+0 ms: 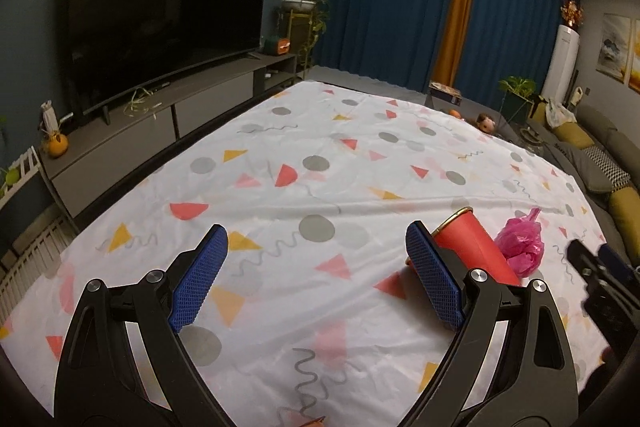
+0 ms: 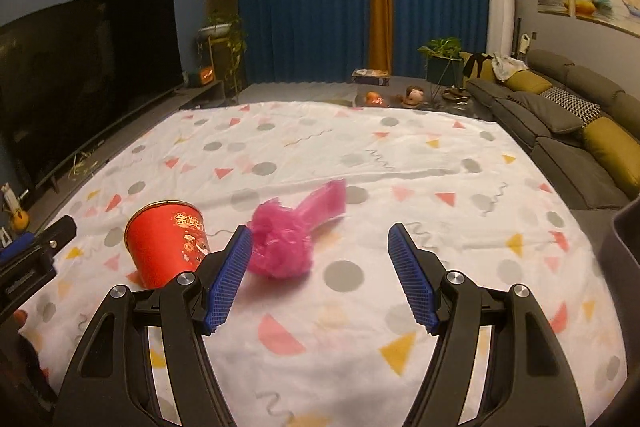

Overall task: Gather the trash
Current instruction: 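Grasp the pink plastic bag with the right tool while the left tool grasps the red paper cup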

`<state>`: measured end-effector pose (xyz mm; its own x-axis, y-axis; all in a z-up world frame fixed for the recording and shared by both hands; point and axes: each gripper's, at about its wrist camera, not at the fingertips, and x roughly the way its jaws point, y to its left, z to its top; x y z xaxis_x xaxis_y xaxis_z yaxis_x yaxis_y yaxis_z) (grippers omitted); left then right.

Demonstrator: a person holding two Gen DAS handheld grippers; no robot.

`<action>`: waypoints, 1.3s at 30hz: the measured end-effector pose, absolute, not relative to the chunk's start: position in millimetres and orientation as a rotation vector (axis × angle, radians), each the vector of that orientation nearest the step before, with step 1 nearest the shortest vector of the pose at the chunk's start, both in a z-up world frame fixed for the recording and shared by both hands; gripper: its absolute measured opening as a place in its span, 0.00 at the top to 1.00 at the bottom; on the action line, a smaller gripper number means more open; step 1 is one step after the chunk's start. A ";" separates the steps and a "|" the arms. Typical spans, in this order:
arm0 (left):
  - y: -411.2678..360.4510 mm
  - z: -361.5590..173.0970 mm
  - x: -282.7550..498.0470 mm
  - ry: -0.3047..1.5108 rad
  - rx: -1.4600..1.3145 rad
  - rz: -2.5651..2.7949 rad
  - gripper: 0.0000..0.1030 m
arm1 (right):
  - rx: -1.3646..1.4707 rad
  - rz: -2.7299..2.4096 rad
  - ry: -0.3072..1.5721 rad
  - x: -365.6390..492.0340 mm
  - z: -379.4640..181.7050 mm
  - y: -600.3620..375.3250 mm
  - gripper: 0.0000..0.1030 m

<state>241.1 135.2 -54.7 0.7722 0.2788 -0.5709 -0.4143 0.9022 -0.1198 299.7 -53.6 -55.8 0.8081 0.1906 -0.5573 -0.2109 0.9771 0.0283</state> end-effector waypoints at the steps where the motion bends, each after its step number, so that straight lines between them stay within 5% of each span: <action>1: 136.7 -55.4 241.6 0.575 -0.246 0.382 0.14 | -0.038 0.217 0.596 302.2 -57.7 -50.6 0.33; 12: 138.9 -62.3 245.2 0.596 -0.260 0.366 0.14 | -0.060 0.237 0.668 327.7 -74.8 -30.1 0.42; 26: 130.1 -66.0 248.4 0.611 -0.239 0.332 0.14 | -0.039 0.281 0.775 339.7 -89.7 -30.7 0.81; 39: 88.0 -58.8 253.9 0.660 -0.247 0.194 0.12 | 0.026 0.201 0.682 304.5 -70.3 -81.0 0.83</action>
<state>253.9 88.0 -58.8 0.7734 0.0995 -0.6260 -0.2555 0.9528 -0.1641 304.5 -81.0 -70.3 0.7581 0.1926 -0.6231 -0.1757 0.9804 0.0893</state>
